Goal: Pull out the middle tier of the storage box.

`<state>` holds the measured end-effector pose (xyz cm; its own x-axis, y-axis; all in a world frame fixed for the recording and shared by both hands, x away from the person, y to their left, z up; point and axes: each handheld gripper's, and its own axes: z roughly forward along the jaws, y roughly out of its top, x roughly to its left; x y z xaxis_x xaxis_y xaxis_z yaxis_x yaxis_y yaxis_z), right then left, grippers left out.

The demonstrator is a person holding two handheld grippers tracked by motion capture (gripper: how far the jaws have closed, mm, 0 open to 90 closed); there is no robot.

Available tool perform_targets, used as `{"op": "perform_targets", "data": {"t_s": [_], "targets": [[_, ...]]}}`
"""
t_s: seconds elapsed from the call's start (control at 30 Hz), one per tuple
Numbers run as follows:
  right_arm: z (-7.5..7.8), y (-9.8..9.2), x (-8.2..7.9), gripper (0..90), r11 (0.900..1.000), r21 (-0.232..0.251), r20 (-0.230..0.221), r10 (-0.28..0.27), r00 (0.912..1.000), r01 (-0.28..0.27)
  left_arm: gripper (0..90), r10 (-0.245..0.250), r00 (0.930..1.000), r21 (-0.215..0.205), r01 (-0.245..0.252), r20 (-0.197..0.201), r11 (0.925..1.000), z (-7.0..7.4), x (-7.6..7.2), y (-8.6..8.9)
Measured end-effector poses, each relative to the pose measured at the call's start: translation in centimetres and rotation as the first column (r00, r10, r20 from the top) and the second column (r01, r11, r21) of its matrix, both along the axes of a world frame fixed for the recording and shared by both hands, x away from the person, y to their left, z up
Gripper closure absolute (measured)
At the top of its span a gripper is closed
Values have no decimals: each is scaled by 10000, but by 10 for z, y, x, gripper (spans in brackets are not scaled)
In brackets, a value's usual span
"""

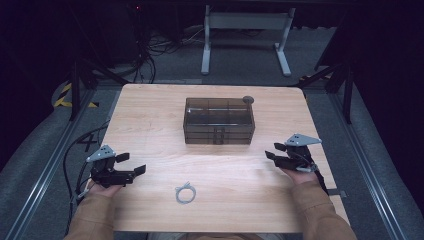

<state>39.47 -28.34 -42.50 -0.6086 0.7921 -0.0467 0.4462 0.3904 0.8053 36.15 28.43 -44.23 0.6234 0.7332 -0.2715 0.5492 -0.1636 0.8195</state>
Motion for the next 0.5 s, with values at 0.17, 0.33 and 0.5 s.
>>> {"op": "perform_targets", "data": {"t_s": [0.17, 0.33, 0.5], "targets": [[-2, 0, -2, 485, 9999, -8, -144, 157, 9998, -157, 91, -77, 10000, 29, 77, 2, 10000, 0, 3, -3], [0, 1, -4, 483, 9997, -57, -60, 257, 9997, -258, 92, -117, 9999, -8, 117, 5, 9999, 0, 4, -4], [3, 7, -6, 483, 9988, -137, 11, 464, 9989, -464, 91, -126, 9999, -32, 126, -59, 9999, 0, 5, -3]]}}
